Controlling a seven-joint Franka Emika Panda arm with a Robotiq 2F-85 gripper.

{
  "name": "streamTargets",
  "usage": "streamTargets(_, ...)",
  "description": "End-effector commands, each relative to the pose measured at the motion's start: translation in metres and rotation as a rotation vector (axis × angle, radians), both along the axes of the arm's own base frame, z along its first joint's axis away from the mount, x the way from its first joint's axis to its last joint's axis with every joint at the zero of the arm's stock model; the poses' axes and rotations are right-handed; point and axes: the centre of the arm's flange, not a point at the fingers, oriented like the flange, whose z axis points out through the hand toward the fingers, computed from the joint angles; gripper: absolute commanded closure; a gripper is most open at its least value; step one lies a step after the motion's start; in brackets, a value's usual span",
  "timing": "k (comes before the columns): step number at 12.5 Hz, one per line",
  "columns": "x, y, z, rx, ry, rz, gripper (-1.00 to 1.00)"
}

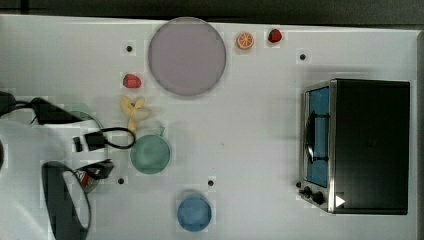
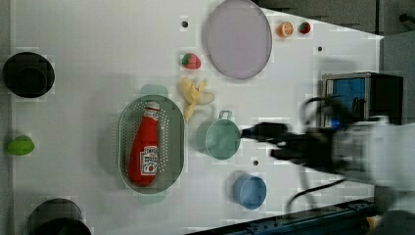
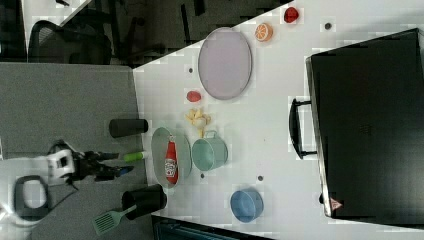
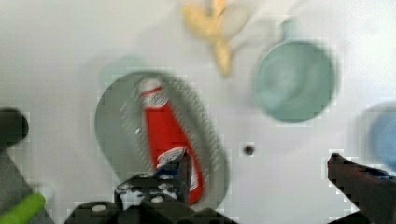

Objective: Pick Ketchup from the table and place it in strainer.

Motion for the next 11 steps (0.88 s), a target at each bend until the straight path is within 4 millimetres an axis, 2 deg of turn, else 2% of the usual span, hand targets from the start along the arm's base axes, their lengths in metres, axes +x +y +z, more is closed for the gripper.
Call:
streamTargets(1, 0.037, -0.111, 0.039, 0.030, 0.018, -0.141, -1.00)
streamTargets(3, 0.044, -0.174, 0.067, 0.042, -0.020, -0.247, -1.00)
streamTargets(6, 0.042, -0.240, 0.071, -0.004, -0.005, -0.301, -1.00)
streamTargets(8, 0.044, -0.264, 0.077, -0.080, -0.025, -0.318, -1.00)
streamTargets(11, 0.050, -0.264, 0.088, -0.097, -0.046, -0.311, -1.00)
